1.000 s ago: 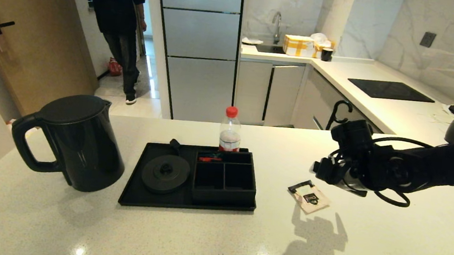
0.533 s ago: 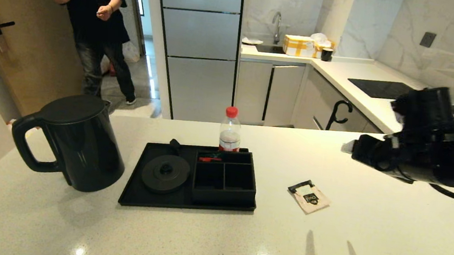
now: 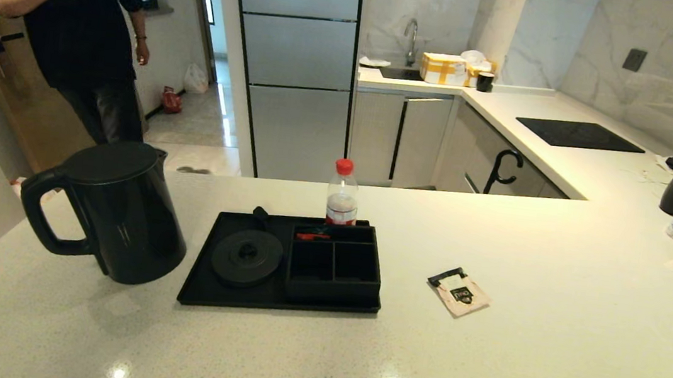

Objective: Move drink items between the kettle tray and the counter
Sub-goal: Return the kettle to its original position

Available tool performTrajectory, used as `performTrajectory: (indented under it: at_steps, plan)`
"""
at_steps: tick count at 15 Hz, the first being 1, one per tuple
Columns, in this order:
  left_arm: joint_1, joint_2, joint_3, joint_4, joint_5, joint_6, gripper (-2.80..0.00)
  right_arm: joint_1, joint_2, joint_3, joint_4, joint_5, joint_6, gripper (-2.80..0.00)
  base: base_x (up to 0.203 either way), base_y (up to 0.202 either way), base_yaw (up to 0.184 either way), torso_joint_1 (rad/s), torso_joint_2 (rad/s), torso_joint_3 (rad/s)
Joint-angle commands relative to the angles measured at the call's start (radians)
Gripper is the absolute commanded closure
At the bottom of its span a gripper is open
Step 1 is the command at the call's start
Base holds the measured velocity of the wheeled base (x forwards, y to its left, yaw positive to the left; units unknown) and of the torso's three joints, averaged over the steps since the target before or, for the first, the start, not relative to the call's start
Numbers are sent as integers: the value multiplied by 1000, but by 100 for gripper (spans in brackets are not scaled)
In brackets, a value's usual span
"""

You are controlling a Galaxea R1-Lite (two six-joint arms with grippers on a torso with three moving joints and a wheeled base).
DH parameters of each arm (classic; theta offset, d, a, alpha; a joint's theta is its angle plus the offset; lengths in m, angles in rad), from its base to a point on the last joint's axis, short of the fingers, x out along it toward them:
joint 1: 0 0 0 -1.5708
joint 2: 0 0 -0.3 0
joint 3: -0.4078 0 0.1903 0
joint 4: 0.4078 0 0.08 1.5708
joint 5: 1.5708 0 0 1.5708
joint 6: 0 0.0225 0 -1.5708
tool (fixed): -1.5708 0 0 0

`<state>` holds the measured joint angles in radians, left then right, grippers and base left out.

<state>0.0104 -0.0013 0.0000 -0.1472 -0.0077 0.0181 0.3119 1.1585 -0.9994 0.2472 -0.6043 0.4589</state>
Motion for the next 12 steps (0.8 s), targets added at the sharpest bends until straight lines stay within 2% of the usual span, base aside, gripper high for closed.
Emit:
performTrajectory:
  at_steps: [1,2,5,7,8,10,12]
  plan:
    - [0,1,40,-2,0,0,0,1,-51,5,1,-5,3,0,0,0,0,0,0,0]
    - [0,1,40,-2,0,0,0,-8,-69,24,-17,40,-42,0,0,0,0,0,0,0]
    - [0,1,40,-2,0,0,0,-70,-316,79,-44,319,-287,0,0,0,0,0,0,0]
    - [0,1,40,-2,0,0,0,-166,-519,43,20,503,-437,0,0,0,0,0,0,0]
    - [0,1,40,-2,0,0,0,-249,-578,-4,76,596,-496,0,0,0,0,0,0,0]
    - [0,1,40,-2,0,0,0,-384,-664,-36,146,739,-543,0,0,0,0,0,0,0]
    - [0,1,40,-2,0,0,0,-446,-757,10,190,812,-535,0,0,0,0,0,0,0]
